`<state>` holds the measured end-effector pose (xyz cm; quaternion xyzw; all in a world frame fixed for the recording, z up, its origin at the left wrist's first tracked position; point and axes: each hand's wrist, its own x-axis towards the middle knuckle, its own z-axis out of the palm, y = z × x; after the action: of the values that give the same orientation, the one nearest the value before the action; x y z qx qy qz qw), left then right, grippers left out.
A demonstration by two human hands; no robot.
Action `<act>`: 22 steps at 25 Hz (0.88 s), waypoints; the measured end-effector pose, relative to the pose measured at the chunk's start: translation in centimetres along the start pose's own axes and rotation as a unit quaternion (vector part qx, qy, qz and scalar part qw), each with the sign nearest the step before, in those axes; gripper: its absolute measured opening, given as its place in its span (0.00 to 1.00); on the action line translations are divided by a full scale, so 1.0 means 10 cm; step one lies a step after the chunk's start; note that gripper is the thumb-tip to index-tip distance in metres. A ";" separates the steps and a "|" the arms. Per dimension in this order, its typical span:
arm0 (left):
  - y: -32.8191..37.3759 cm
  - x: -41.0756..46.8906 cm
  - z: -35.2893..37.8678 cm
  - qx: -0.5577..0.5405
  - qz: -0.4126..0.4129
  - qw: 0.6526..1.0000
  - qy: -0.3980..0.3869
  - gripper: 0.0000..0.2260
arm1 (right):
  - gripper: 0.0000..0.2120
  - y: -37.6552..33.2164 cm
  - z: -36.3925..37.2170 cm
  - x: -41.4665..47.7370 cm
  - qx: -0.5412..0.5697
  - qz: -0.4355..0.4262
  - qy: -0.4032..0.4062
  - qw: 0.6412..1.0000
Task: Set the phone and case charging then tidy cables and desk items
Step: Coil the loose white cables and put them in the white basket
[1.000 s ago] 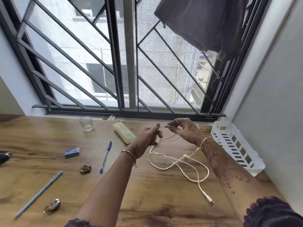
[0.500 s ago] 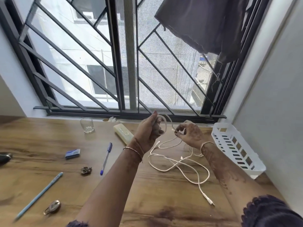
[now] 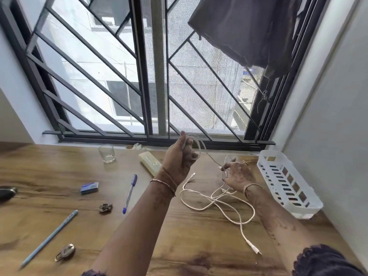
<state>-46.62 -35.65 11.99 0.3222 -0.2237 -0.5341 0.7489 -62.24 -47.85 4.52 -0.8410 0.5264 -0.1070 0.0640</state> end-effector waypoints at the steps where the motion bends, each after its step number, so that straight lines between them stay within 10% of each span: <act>1: 0.02 -0.01 0.02 0.000 0.002 1.000 0.003 0.17 | 0.13 0.00 -0.01 0.01 0.004 0.008 -0.004 1.000; 7: 0.08 -0.06 0.11 -0.012 0.016 1.000 0.006 0.17 | 0.15 0.04 0.00 -0.01 0.049 -0.004 -0.049 0.998; 15: 0.01 -0.02 0.09 0.011 0.018 1.000 0.011 0.17 | 0.02 -0.19 -0.17 -0.08 0.148 -0.087 0.159 0.972; 22: 0.03 -0.04 0.20 -0.025 0.012 1.000 -0.006 0.16 | 0.04 -0.06 -0.11 -0.10 0.141 -0.075 0.091 0.983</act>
<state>-47.91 -35.73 13.57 0.2974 -0.2184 -0.5325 0.7618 -62.36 -46.71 5.63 -0.8473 0.4453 -0.2608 0.1254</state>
